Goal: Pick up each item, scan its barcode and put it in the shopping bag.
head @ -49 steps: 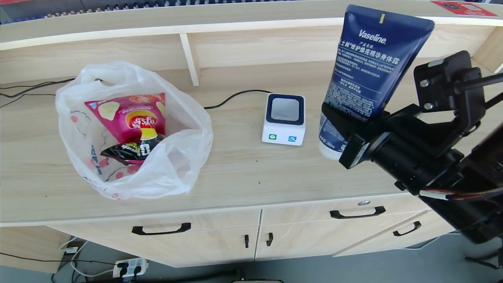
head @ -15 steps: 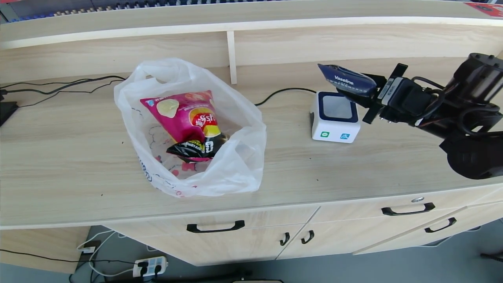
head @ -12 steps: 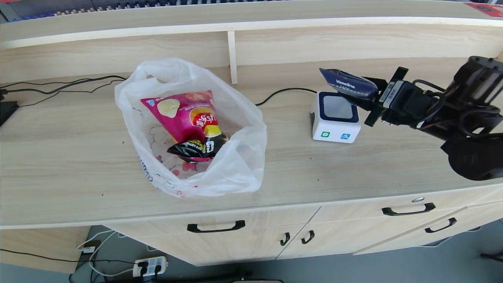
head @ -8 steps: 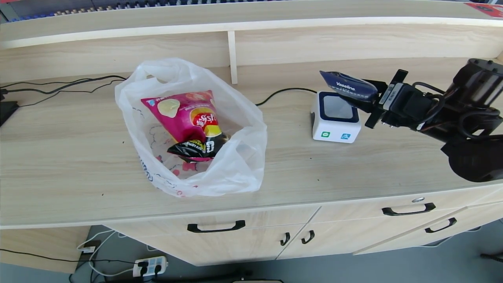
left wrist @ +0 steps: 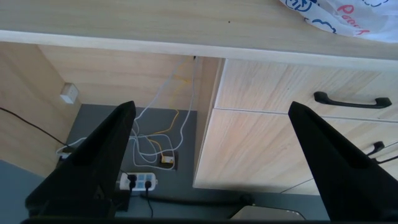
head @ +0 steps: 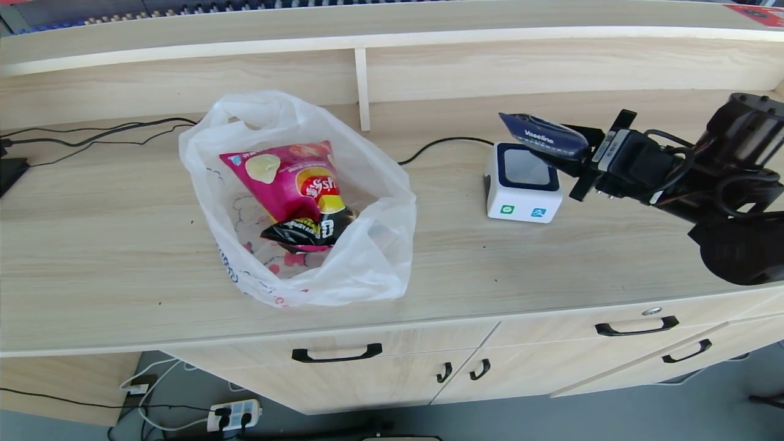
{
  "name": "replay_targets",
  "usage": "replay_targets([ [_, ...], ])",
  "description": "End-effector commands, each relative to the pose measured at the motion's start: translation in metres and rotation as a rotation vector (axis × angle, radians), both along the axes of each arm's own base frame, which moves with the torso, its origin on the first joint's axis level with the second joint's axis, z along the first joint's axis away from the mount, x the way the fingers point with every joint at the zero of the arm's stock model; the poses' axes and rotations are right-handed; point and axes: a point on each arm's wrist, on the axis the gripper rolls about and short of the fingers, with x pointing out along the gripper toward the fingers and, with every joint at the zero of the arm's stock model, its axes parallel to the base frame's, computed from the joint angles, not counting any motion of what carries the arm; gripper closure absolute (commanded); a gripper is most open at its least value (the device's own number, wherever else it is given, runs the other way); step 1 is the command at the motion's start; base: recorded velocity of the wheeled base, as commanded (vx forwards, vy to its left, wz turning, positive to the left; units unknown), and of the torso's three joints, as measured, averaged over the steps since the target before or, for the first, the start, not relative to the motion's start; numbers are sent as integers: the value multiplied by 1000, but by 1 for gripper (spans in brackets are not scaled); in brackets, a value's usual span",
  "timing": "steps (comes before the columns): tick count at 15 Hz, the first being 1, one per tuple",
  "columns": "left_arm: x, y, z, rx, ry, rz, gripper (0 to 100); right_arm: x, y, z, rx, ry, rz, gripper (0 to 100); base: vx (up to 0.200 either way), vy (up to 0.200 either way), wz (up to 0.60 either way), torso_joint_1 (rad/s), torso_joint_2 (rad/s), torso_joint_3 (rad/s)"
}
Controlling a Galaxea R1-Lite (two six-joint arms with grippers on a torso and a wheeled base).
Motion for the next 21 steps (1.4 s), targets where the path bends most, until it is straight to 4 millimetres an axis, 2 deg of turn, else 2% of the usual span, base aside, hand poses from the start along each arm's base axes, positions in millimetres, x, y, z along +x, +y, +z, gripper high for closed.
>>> replay_targets([
  [1,0,0,0,-1,0,0,0,-6,-1,9,20,-6,3,100,0,0,0,0,0,0],
  [3,0,0,0,-2,2,0,0,-20,-2,24,69,-6,12,100,0,0,0,0,0,0],
  [5,0,0,0,-4,4,-1,0,-49,8,34,155,58,57,100,0,0,0,0,0,0],
  [6,0,0,-1,-4,6,-3,0,-61,14,25,195,128,70,100,0,0,0,0,0,0],
  [8,0,0,-1,-5,6,-1,0,-107,15,-12,346,366,6,100,0,0,0,0,0,0],
  [9,0,0,-1,-7,7,-1,0,-126,20,-23,413,438,-16,100,0,0,0,0,0,0],
  [10,0,0,-1,-7,7,-1,0,-139,22,-25,465,459,-35,100,0,0,0,0,0,0],
  [12,0,0,-1,-7,7,-1,0,-149,21,-19,510,457,-29,100,0,0,0,0,0,0],
  [17,0,0,-1,-4,8,-3,0,-148,20,-14,559,478,-15,100,0,0,0,0,0,0],
  [21,0,0,-1,-5,7,-1,0,-142,21,-1,663,485,-25,100,0,0,600,46,-79,-39],
])
